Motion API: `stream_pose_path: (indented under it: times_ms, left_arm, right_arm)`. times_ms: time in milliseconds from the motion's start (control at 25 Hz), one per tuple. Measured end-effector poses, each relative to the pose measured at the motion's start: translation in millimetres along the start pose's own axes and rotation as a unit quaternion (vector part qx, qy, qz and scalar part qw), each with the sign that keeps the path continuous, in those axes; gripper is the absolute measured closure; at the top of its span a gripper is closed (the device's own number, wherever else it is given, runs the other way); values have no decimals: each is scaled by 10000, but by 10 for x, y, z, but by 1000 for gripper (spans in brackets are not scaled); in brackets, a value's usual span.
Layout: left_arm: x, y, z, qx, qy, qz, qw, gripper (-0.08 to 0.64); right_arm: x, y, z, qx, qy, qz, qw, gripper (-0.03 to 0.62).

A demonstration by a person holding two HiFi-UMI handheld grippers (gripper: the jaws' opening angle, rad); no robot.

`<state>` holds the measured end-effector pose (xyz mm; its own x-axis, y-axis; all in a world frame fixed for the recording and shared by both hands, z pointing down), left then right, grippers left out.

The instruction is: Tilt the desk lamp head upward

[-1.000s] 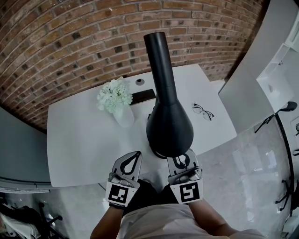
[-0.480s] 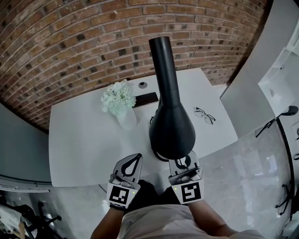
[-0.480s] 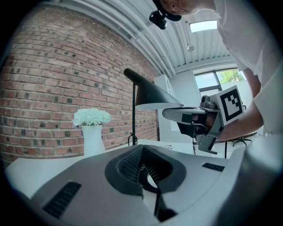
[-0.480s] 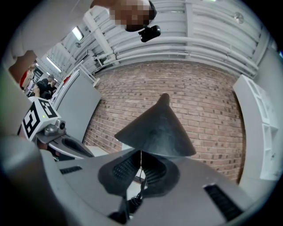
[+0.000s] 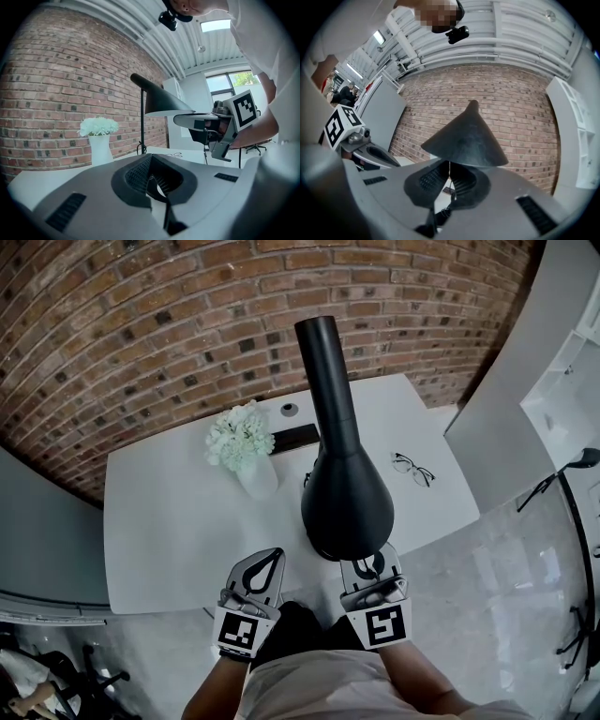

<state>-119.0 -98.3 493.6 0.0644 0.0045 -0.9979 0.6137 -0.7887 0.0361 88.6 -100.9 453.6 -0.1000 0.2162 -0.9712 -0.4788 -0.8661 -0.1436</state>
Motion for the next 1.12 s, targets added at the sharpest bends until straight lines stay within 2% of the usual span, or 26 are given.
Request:
stream_pose_path:
  times_ms: [480, 1120]
  left_arm:
    - [342, -69, -99, -103, -67, 128, 9998, 552]
    - [523, -168, -64, 127, -294, 74, 9995, 552]
  right_arm:
    - [301, -138, -5, 79, 163, 365, 9992, 574]
    - [607, -179, 26, 329, 121, 551, 9979, 574]
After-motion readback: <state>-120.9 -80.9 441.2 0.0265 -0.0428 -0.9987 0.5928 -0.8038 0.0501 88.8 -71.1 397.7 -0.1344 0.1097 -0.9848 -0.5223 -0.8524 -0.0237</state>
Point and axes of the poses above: the fingertips, and each gripper's own axes: y forward along the fingers, z to its left, x out of its top, the point moved 10 cm from there along -y, backward along the fingers, and after that the axes turned 6 degrees about -z, right-handed, at the moved point
